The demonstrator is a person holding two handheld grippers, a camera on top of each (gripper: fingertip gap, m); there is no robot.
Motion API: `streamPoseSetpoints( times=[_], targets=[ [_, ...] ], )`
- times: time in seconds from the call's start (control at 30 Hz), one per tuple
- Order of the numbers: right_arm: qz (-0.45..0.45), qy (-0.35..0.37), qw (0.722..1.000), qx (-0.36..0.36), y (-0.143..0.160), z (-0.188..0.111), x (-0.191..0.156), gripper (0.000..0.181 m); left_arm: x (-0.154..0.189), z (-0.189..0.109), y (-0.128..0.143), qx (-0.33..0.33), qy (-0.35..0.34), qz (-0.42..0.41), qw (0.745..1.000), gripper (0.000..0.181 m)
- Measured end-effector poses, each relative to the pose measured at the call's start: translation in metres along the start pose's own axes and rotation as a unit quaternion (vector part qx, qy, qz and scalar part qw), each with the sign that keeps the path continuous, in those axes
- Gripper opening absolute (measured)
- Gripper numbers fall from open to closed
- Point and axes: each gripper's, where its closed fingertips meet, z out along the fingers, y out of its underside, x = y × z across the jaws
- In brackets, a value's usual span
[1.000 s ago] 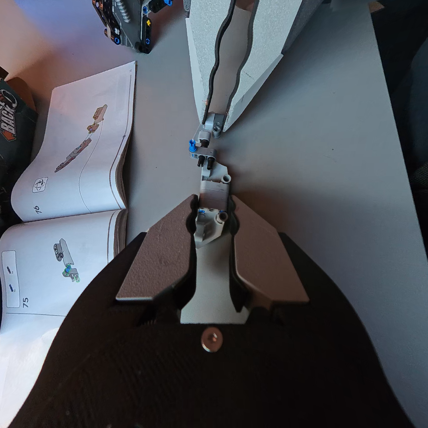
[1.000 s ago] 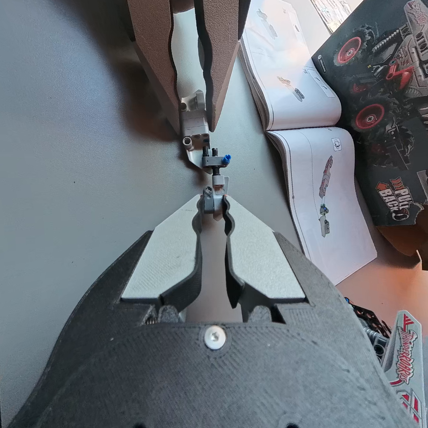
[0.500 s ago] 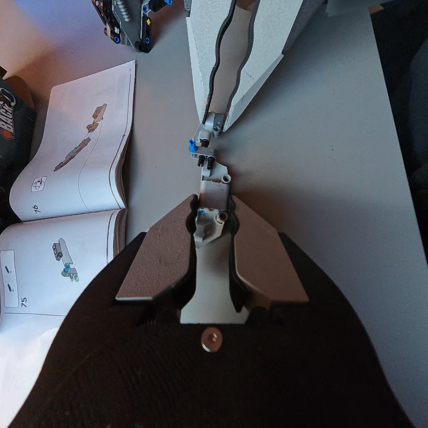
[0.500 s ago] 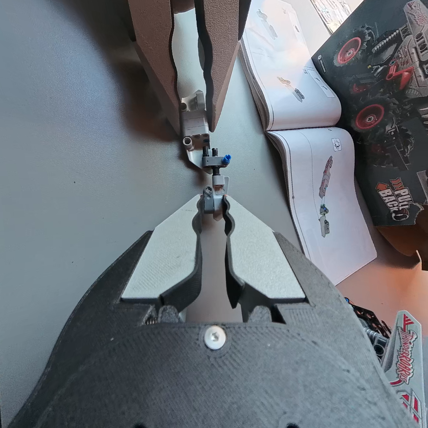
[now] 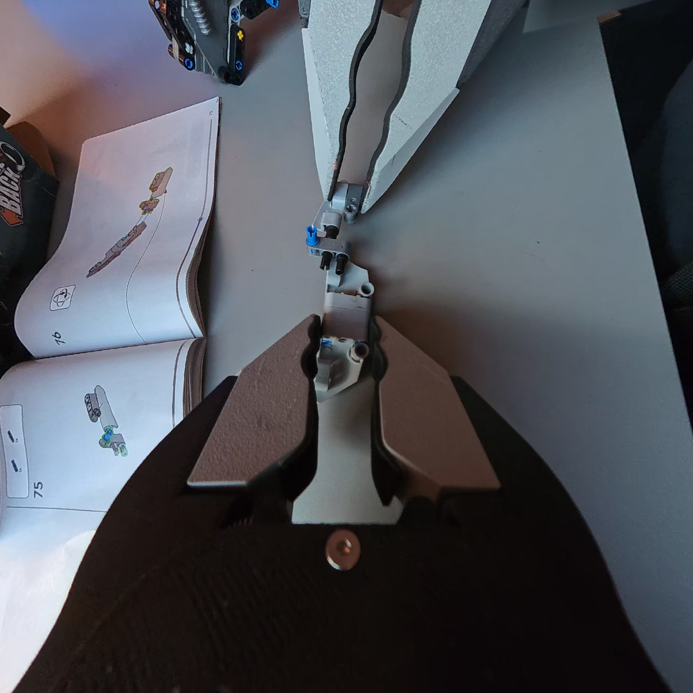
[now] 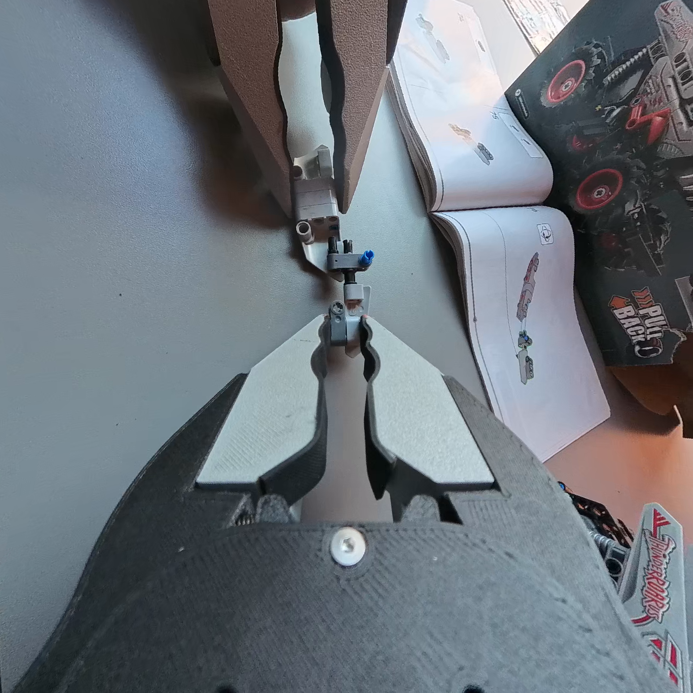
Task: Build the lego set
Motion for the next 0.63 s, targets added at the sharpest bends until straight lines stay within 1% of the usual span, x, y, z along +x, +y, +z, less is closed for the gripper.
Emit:
streamPoseSetpoints(
  times=[0.33, 0.53, 0.63],
  targets=[
    [-0.004, -0.002, 1.000, 0.000, -0.0005, 0.0003, -0.0016, 0.012, 0.0001, 0.0001, 0.0003, -0.001, 0.004, -0.007, 1.000, 0.023],
    [-0.036, 0.007, 0.999, -0.003, -0.0040, 0.0018, -0.0057, 0.012, 0.0029, 0.0008, 0.0003, -0.005, 0.026, -0.038, 0.999, 0.023],
    [-0.041, 0.004, 0.999, -0.010, -0.0034, 0.0047, -0.0079, 0.012, 0.0020, 0.0014, -0.0001, -0.009, 0.021, -0.037, 0.999, 0.023]
  ],
)
